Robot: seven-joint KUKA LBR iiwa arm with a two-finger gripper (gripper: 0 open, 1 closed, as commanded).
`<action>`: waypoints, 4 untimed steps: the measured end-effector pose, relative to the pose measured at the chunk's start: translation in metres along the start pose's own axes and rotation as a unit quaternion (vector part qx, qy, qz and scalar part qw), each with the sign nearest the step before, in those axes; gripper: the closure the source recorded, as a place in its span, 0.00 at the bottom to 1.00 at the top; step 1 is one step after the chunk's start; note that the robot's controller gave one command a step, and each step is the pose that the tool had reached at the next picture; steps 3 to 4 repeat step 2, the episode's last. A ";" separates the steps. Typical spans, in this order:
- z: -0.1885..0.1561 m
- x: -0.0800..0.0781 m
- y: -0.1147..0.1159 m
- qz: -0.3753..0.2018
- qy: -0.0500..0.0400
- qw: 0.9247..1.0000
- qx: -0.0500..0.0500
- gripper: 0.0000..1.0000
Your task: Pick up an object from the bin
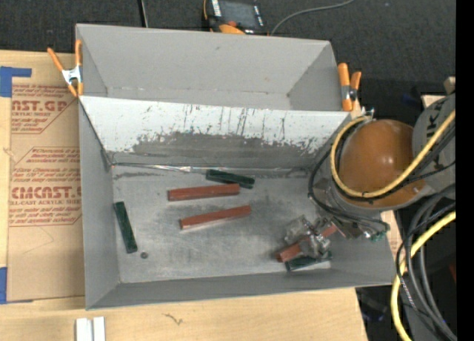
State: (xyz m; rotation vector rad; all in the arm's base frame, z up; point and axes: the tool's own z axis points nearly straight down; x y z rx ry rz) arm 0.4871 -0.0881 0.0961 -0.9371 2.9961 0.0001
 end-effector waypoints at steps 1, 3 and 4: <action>-0.066 -0.002 0.000 0.000 -0.002 1.000 0.002 1.00; -0.100 -0.004 0.000 0.000 -0.001 1.000 0.001 1.00; -0.100 -0.004 0.000 0.000 -0.001 1.000 0.001 1.00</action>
Offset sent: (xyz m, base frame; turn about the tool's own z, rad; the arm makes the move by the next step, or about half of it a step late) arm 0.0000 -0.0001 0.0625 0.0000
